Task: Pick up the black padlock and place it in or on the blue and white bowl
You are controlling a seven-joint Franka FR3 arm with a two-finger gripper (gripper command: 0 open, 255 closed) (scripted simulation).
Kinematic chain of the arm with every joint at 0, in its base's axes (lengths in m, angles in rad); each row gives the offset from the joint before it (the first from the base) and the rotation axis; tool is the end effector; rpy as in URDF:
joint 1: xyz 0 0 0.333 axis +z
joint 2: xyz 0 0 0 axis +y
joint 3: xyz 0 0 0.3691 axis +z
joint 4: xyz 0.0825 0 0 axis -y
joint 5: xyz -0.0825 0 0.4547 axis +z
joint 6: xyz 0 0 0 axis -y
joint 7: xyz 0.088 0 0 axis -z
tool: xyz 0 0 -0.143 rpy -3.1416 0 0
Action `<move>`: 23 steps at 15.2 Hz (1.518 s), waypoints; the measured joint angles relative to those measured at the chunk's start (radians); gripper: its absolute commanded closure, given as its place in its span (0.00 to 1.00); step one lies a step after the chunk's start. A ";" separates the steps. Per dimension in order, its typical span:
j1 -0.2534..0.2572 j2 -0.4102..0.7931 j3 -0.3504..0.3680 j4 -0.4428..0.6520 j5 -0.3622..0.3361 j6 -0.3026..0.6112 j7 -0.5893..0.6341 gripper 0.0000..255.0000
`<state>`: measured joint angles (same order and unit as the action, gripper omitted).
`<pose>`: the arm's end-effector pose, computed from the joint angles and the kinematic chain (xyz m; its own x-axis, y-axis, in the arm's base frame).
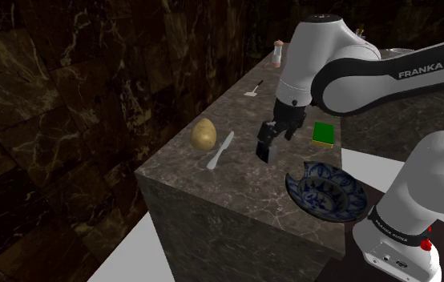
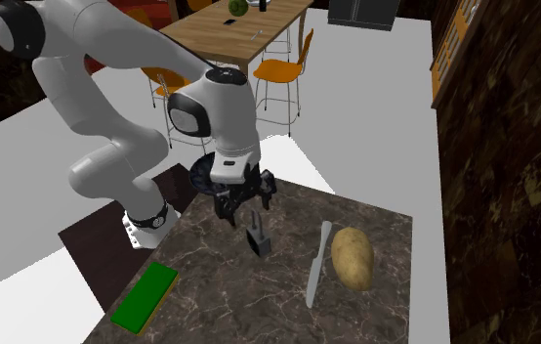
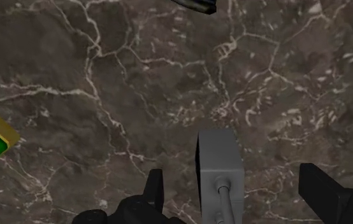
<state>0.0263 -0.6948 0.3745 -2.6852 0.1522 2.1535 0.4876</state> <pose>0.3602 0.1516 0.4148 0.9606 -0.2210 0.1684 -0.2280 -0.9734 0.0228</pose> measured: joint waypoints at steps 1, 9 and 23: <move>-0.002 0.011 0.006 -0.009 0.000 0.022 0.004 0.00; -0.012 0.060 0.023 -0.051 -0.001 0.116 0.008 0.00; -0.012 0.061 0.023 -0.052 -0.001 0.118 0.008 1.00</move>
<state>0.0145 -0.6337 0.3976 -2.7368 0.1514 2.2710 0.4958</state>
